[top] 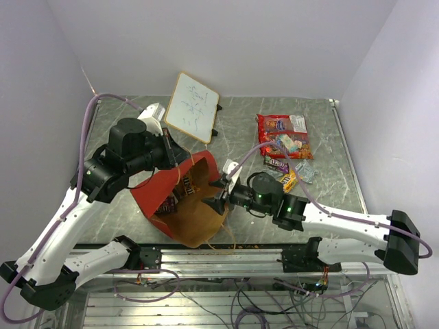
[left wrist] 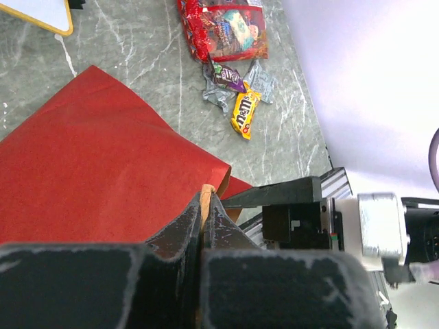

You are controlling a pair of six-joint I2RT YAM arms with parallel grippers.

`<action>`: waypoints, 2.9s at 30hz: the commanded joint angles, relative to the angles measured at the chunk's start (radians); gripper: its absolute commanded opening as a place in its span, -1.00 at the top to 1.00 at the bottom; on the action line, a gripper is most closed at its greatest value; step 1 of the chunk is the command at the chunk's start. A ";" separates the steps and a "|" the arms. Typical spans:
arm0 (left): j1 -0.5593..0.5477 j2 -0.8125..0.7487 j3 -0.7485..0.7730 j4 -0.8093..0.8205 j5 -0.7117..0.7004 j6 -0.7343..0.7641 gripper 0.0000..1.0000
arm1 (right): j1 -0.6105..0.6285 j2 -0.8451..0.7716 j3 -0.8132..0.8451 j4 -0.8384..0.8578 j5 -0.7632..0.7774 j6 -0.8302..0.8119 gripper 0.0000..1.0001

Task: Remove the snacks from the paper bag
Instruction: Take out the snack from the paper bag.

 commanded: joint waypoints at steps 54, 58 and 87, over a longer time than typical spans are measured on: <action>0.000 0.017 0.083 0.041 0.053 -0.015 0.86 | 0.194 0.653 0.189 0.502 0.614 -0.339 0.08; 0.000 0.015 0.066 0.054 0.075 -0.027 0.86 | 0.189 0.727 0.206 0.557 0.606 -0.343 0.10; 0.000 0.039 0.112 0.043 0.114 0.018 0.86 | 0.082 0.872 0.260 0.544 0.508 -0.120 -0.26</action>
